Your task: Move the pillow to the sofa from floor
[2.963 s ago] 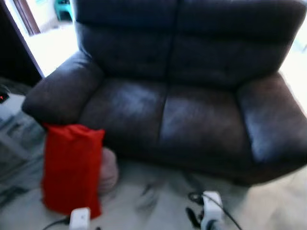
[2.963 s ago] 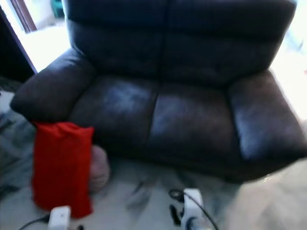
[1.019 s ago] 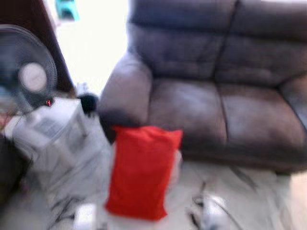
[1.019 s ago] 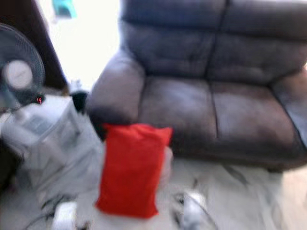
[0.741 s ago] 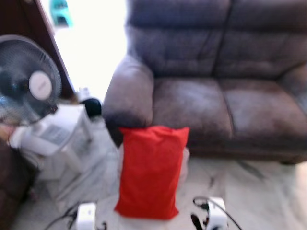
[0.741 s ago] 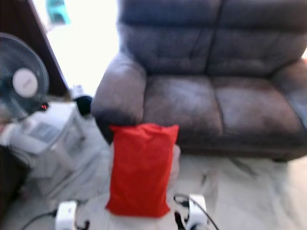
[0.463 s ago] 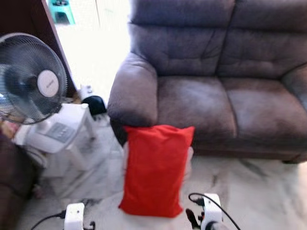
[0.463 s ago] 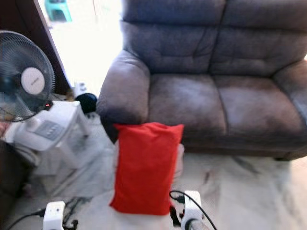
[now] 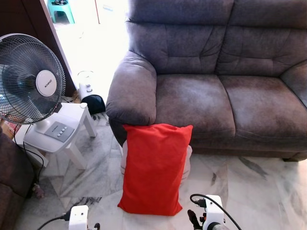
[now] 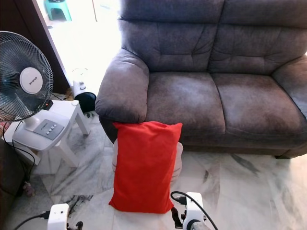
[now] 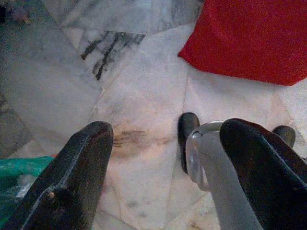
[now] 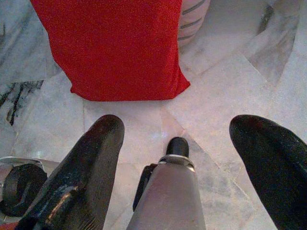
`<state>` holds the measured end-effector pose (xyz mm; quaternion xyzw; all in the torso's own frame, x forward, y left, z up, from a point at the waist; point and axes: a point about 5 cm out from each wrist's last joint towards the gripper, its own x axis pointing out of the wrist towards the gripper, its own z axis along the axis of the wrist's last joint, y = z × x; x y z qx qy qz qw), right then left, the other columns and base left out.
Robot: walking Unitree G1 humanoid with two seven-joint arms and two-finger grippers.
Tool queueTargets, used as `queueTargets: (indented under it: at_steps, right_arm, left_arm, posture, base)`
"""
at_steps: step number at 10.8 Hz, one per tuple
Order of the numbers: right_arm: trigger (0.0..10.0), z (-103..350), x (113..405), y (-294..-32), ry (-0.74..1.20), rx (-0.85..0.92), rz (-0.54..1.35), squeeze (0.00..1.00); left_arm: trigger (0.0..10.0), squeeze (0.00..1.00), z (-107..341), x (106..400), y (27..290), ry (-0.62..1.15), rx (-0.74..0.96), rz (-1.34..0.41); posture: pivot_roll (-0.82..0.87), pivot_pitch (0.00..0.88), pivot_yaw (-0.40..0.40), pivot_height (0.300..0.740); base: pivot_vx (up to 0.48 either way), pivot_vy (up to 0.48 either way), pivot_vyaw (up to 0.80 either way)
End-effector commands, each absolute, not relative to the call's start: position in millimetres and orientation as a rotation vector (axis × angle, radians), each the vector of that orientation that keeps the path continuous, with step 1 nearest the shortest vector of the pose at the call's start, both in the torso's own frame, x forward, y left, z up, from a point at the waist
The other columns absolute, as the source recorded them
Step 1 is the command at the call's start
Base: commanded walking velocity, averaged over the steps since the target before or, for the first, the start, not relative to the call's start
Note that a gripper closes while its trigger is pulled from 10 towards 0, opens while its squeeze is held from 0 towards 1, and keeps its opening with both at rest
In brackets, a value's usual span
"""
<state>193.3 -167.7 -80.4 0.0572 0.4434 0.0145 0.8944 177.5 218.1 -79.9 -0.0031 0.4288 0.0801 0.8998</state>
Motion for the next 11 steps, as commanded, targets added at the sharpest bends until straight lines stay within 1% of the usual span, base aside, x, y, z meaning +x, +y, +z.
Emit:
queueTargets:
  at_steps: [1, 5, 10, 11]
  right_arm:
    - [10.0, -81.5, 191.1, -168.3, 0.925, 0.125, 0.021, 0.0]
    - [10.0, -81.0, 192.0, -168.7, 0.923, 0.122, 0.025, 0.0]
    - [10.0, -81.6, 190.9, -168.7, 0.927, 0.12, 0.028, 0.0]
    - [10.0, -81.7, 190.6, -168.6, 0.928, 0.119, 0.029, 0.0]
  left_arm:
    - [10.0, 0.0, -83.2, 171.7, 216.3, 0.91, -0.005, 0.168]
    - [10.0, 0.0, -83.1, 173.8, 211.6, 0.904, -0.011, 0.165]
    - [10.0, 0.0, -83.3, 173.0, 212.7, 0.907, -0.009, 0.164]
    - [10.0, 0.0, -83.3, 172.7, 213.3, 0.907, -0.008, 0.163]
  posture:
    - [0.06, 0.101, -0.032, 0.704]
    - [0.06, 0.1, -0.035, 0.704]
    - [0.06, 0.1, -0.035, 0.704]
    - [0.06, 0.1, -0.035, 0.704]
  base:
    - [0.251, 0.0, 0.0]
    - [0.258, 0.0, 0.0]
    - [0.266, 0.0, 0.0]
    - [0.0, 0.0, 0.0]
